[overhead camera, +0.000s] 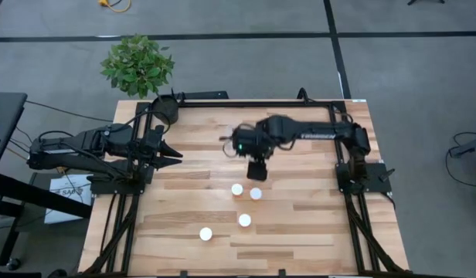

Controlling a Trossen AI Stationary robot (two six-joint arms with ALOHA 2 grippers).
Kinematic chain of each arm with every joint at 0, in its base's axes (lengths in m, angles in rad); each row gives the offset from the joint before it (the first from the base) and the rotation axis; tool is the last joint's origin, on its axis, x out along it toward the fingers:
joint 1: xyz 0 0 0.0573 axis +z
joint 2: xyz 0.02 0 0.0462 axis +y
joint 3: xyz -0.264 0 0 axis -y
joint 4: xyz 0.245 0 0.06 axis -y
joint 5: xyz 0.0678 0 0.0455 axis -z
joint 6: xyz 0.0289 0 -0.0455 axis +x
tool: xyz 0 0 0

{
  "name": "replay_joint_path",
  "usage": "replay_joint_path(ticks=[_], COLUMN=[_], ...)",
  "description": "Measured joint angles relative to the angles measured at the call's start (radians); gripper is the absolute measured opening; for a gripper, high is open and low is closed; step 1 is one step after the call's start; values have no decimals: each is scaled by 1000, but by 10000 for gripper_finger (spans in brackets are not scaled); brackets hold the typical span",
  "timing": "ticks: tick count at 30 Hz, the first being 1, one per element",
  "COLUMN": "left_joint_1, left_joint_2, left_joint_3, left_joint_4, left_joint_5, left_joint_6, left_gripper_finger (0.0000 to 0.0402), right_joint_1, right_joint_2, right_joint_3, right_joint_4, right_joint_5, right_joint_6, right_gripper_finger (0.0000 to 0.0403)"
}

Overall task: Pick and place pill bottles into a basket
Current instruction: Put the orange pill bottle into the transparent bin

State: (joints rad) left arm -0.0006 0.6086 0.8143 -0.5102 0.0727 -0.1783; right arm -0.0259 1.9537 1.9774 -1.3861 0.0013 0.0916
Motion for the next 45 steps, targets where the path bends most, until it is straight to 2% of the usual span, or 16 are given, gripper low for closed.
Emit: replay_joint_path(ticks=[5,13,21,28,31,45], left_joint_1=[0,0,0,0,0,0], left_joint_2=[0,0,0,0,0,0], left_joint_3=[0,0,0,0,0,0], left_joint_4=[0,0,0,0,0,0], left_joint_5=[0,0,0,0,0,0], left_joint_6=[1,1,1,1,1,-4], left_gripper_finger=[77,77,77,77,77,77], right_joint_1=[-93,-210,-293,-334,-348,-363], right_joint_2=[0,0,0,13,22,147], right_joint_3=[0,0,-10,-19,-21,-20], right_joint_4=[11,90,93,104,101,104], right_joint_5=[0,-1,-4,-4,-8,-31], right_joint_6=[-74,-120,-198,-223,-236,-285], right_gripper_finger=[200,227,201,233,234,171])
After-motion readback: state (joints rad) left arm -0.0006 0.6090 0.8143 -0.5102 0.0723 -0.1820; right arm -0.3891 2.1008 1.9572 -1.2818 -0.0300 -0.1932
